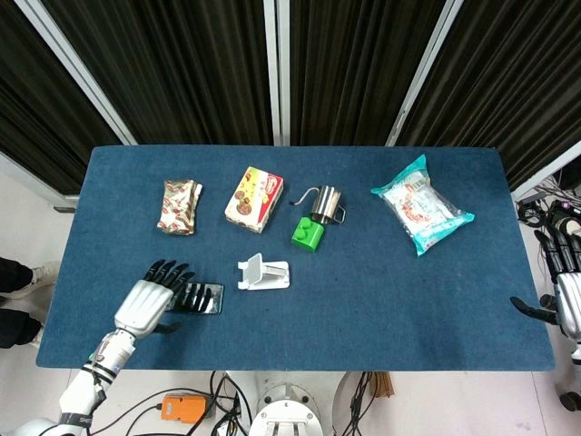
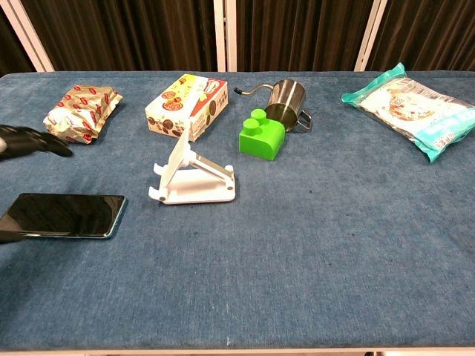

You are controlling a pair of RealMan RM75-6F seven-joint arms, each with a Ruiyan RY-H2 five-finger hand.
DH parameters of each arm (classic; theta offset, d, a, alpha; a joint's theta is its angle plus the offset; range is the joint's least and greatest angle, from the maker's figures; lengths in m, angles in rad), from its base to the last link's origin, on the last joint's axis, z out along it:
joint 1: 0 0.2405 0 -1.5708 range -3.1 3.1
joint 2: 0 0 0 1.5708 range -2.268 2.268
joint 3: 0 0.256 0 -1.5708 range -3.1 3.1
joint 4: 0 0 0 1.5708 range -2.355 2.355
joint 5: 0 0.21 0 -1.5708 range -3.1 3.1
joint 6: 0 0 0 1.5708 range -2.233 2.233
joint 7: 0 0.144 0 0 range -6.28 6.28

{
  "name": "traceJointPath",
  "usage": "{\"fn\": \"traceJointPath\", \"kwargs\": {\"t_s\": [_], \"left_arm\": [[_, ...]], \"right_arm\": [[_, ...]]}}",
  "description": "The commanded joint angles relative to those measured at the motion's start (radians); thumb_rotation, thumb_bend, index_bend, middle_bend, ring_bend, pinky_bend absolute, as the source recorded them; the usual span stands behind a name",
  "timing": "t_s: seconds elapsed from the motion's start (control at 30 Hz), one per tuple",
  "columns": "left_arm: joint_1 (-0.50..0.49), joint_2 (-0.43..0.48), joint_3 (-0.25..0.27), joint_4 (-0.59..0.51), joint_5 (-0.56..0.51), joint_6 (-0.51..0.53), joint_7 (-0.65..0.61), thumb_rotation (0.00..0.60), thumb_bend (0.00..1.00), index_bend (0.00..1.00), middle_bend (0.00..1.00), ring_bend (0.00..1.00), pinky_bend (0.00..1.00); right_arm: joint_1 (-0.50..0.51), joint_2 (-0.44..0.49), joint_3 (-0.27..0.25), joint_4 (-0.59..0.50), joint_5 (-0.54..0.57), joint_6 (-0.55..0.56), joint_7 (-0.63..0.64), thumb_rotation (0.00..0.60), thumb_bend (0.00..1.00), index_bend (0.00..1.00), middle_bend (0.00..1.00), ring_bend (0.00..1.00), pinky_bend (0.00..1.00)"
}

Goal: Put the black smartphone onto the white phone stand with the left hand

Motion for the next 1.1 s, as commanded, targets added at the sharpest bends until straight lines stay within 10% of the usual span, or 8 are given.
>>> {"fn": "traceJointPath", "kwargs": {"t_s": [0.03,0.5,1.1], "left_arm": [[-0.031,-0.060,-0.022,-0.006,-0.088,-0.032,0.067,0.600,0.14,0.14,0.07,0.00,0.00],[-0.113,-0.135,-0.035,-0.009,-0.376,-0.040,0.277,0.600,0.17,0.16,0.06,0.00,0.00],[-0.170,-0.161,-0.011,0.014,-0.462,-0.035,0.263,0.600,0.26,0.27,0.06,0.00,0.00]], "right_arm": [[-0.001,-0.001,-0.001,0.003,0.000,0.001,0.004,0.600,0.15,0.00,0.03,0.00,0.07],[-0.007,-0.014,-0.006,0.040,0.016,-0.009,0.037,0.600,0.15,0.00,0.03,0.00,0.07],[-0.012,-0.027,-0.009,0.063,0.023,-0.012,0.058,0.600,0.15,0.00,0.03,0.00,0.07]]}}
